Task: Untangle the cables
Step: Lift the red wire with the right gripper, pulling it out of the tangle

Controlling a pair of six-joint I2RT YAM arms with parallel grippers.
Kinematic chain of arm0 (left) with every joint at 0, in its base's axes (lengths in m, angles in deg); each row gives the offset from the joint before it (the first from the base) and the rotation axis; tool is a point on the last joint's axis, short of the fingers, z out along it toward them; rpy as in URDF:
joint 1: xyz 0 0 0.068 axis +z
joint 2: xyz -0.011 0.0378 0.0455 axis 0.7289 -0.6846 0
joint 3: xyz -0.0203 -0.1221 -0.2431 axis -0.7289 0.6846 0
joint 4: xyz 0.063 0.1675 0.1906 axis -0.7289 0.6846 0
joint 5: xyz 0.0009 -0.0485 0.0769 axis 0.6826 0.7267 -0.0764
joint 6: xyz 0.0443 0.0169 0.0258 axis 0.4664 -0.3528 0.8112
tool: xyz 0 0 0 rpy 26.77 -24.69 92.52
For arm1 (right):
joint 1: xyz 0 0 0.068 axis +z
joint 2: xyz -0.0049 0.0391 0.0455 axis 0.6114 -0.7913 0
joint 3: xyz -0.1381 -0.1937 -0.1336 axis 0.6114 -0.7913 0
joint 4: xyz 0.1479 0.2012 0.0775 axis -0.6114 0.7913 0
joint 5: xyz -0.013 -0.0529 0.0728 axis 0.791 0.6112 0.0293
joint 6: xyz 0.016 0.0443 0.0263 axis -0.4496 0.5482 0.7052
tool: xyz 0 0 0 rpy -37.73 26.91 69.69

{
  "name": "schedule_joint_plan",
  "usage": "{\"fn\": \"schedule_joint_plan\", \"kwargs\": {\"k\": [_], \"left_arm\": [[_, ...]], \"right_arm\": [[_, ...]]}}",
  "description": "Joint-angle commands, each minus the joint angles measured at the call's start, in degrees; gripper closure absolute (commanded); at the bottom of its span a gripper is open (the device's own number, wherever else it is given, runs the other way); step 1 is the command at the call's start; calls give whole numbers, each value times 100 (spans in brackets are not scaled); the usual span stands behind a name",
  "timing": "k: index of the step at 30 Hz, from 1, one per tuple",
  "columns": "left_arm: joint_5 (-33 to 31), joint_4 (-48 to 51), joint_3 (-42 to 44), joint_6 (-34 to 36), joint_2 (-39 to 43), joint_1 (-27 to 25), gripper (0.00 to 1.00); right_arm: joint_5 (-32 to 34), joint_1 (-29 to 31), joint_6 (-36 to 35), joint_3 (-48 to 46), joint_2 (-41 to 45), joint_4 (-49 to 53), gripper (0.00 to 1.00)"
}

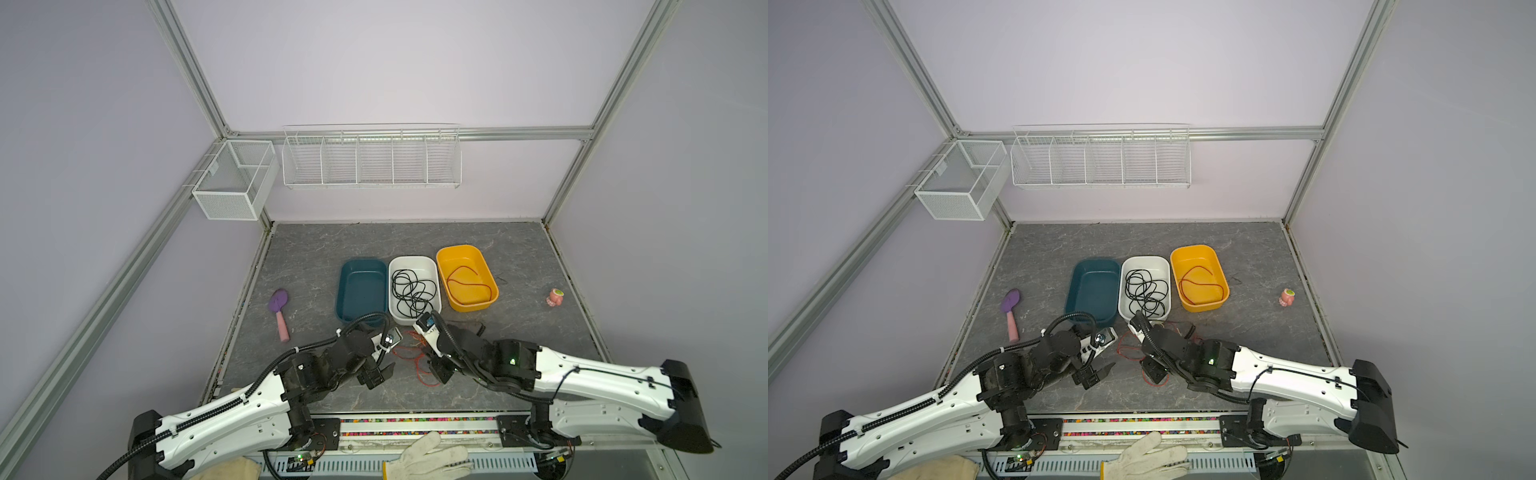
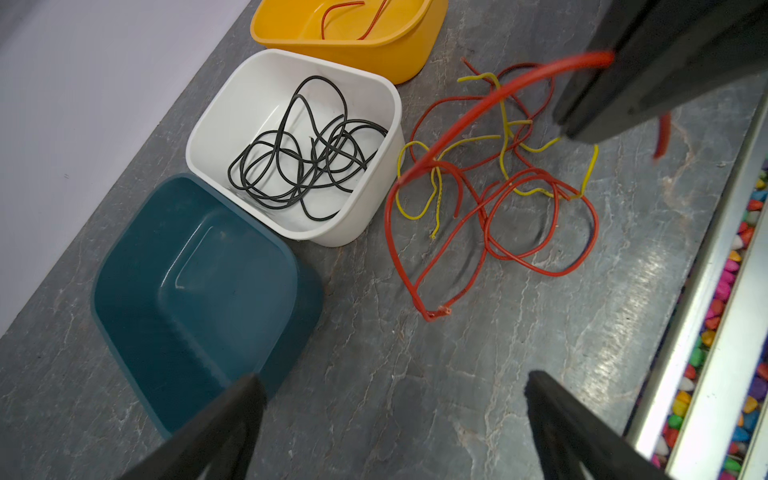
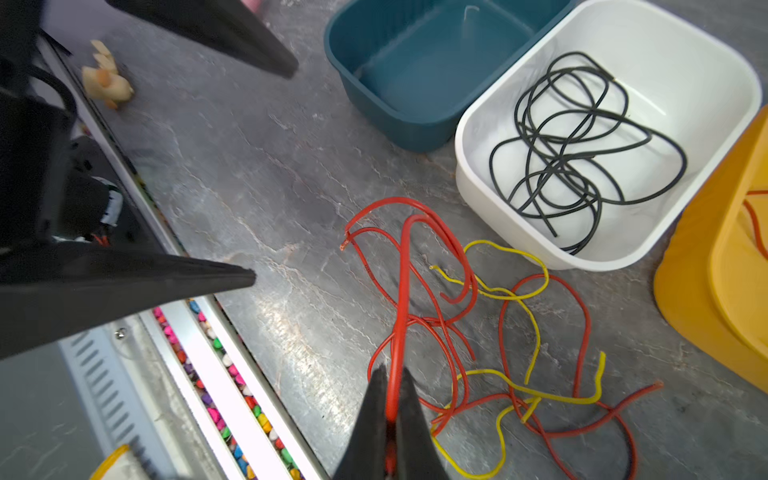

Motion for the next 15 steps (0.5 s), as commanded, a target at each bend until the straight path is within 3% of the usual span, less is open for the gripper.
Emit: {"fn": "schedule_joint_plan", "kwargs": {"k": [1,15], "left_arm": [[190,-55,24,-102,11,-19,3],[836,-147,28,-260,226,-21,2]], "right_arm": [[-147,42,-82,299,347,346,93],[-928,30,-188,1121,1271,478,93]]}}
